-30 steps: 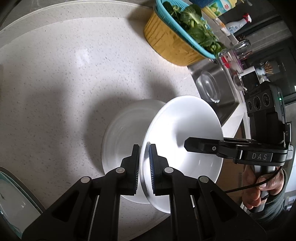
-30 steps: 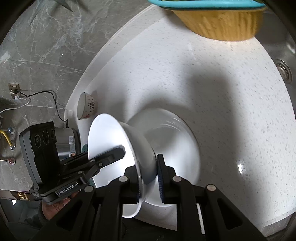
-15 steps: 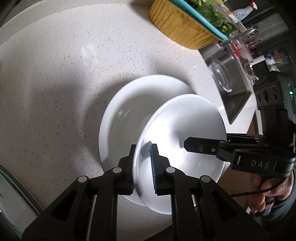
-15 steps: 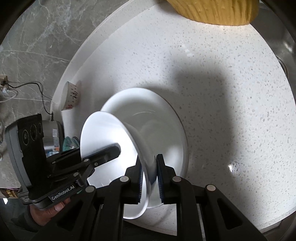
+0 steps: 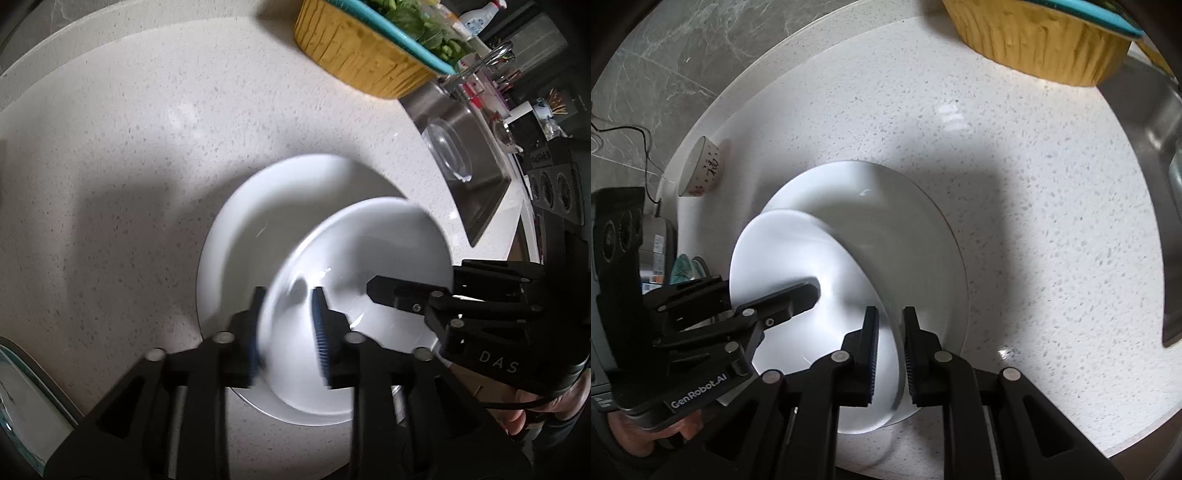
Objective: Organize plates and bowls
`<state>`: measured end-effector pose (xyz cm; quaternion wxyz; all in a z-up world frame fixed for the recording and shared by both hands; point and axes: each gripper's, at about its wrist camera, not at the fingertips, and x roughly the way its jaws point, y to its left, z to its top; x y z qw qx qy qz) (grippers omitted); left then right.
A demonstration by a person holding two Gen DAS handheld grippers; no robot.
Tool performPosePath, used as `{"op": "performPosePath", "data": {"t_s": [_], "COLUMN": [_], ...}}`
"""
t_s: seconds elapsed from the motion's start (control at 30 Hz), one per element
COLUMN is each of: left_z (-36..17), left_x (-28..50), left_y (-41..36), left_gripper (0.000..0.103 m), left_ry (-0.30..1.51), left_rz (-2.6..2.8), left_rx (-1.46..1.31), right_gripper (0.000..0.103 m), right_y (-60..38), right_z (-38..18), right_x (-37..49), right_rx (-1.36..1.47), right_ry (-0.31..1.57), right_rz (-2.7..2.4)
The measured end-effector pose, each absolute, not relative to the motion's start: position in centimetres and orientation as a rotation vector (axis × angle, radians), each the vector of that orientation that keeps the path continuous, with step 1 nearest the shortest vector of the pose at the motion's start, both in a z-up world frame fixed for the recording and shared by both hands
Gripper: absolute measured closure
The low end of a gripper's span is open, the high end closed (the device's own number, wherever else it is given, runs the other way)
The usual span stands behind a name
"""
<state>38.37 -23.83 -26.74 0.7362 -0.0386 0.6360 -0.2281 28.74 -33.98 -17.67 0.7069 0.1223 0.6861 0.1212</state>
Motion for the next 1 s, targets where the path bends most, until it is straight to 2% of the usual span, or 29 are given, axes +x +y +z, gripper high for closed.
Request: {"op": "performPosePath", "data": {"t_s": [0.03, 0.07, 0.13, 0.3, 0.4, 0.5, 0.63, 0.7, 0.8, 0.97, 1.0], "left_z": [-26.5, -26.3, -26.1, -25.9, -25.4, -24.9, -24.5, -23.9, -22.8, -20.4, -20.0], "left_x": [38.4, 38.5, 38.5, 38.8, 38.8, 38.8, 38.9, 38.9, 39.0, 39.8, 40.0], "left_y": [-23.9, -24.0, -24.2, -23.8, -23.7, -23.5, -22.9, -22.4, -20.7, -16.7, -15.9], "left_gripper": [0.06, 0.057, 0.055, 0.054, 0.048, 0.037, 0.036, 0.036, 0.036, 0.035, 0.031], "left_ry": [1.386, 1.379, 1.37, 1.368, 1.355, 1.34, 1.338, 1.325, 1.297, 1.209, 1.191], "left_rz": [-0.516, -0.533, -0.532, -0.542, -0.552, -0.544, -0.553, -0.556, -0.58, -0.571, -0.565], "left_rx": [-0.093, -0.095, -0.082, -0.097, -0.105, -0.09, -0.124, -0.145, -0.238, -0.415, -0.442], "right_gripper": [0.083, 0.08, 0.076, 0.074, 0.071, 0.07, 0.064, 0.052, 0.045, 0.039, 0.036], "right_y": [-34.0, -34.0, -33.8, -33.9, -33.8, -33.8, -33.8, -34.2, -34.8, -37.4, -37.9], "right_z": [-17.5, -17.4, -17.0, -17.0, -16.8, -16.7, -16.1, -15.6, -14.5, -10.7, -9.8], "right_x": [28.8, 28.8, 28.8, 28.9, 29.0, 29.2, 29.3, 29.3, 29.1, 29.4, 29.4], "right_rx": [0.273, 0.273, 0.258, 0.25, 0.252, 0.259, 0.257, 0.249, 0.268, 0.335, 0.355], "right_ry": [1.522, 1.516, 1.507, 1.505, 1.505, 1.503, 1.496, 1.49, 1.469, 1.33, 1.28], "right_rz": [0.268, 0.268, 0.268, 0.263, 0.26, 0.255, 0.249, 0.24, 0.238, 0.209, 0.212]}}
